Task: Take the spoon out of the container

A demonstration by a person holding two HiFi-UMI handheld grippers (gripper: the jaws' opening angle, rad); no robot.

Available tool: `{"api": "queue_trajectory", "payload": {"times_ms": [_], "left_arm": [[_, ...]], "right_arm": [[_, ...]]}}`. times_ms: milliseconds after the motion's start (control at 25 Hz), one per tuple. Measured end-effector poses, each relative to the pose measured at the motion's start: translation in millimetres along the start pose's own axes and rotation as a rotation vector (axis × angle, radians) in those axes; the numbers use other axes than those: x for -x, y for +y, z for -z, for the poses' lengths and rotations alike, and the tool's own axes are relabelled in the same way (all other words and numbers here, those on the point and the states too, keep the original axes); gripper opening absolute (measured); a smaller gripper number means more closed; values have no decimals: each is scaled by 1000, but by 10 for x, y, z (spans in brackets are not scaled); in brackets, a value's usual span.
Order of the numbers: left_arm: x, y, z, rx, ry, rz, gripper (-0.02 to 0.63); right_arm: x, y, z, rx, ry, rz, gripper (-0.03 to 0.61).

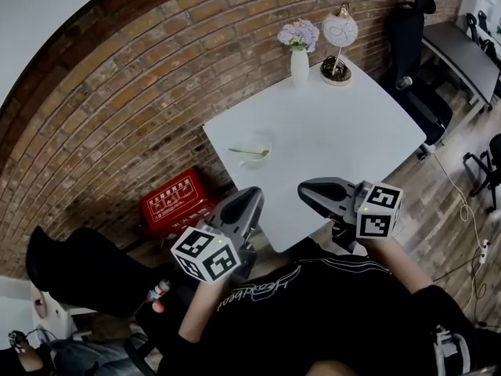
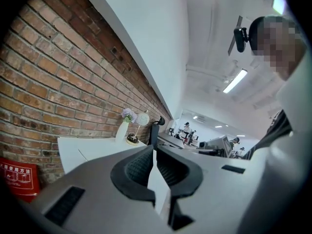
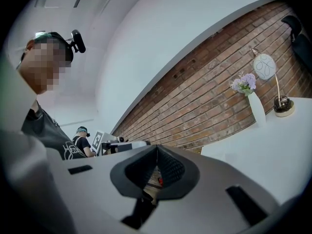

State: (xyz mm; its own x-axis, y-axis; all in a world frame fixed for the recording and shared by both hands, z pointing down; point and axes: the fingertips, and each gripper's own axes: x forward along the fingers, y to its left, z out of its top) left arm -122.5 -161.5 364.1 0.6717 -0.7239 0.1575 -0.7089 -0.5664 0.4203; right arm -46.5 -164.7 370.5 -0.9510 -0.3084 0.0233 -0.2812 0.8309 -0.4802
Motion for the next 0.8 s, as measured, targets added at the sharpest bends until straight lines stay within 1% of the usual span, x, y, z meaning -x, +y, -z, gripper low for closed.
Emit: {"api": "queue_trajectory", "payload": {"times_ms": [120,320,520,640,800], "left_arm": [[-113,244,-13,20,5,-57,6],[-231,701,-103,18,-37,-167,6],[-355,1142,-98,66,-43,-259,13],[-443,1361,-43,110,-46,-285,42],[-552,1649,75,161,-33,-335,112]], "right_arm": [[-88,-193,-57,-15,9,-12,-3],[-225,-512,-110,-42,38,-25,-3],[-318,-808,-173,-65,58,-28,-3],[-352,-962,-163,-77,75,-26,-3],[-366,-1140,-141,-99,97,-20,-3]]}}
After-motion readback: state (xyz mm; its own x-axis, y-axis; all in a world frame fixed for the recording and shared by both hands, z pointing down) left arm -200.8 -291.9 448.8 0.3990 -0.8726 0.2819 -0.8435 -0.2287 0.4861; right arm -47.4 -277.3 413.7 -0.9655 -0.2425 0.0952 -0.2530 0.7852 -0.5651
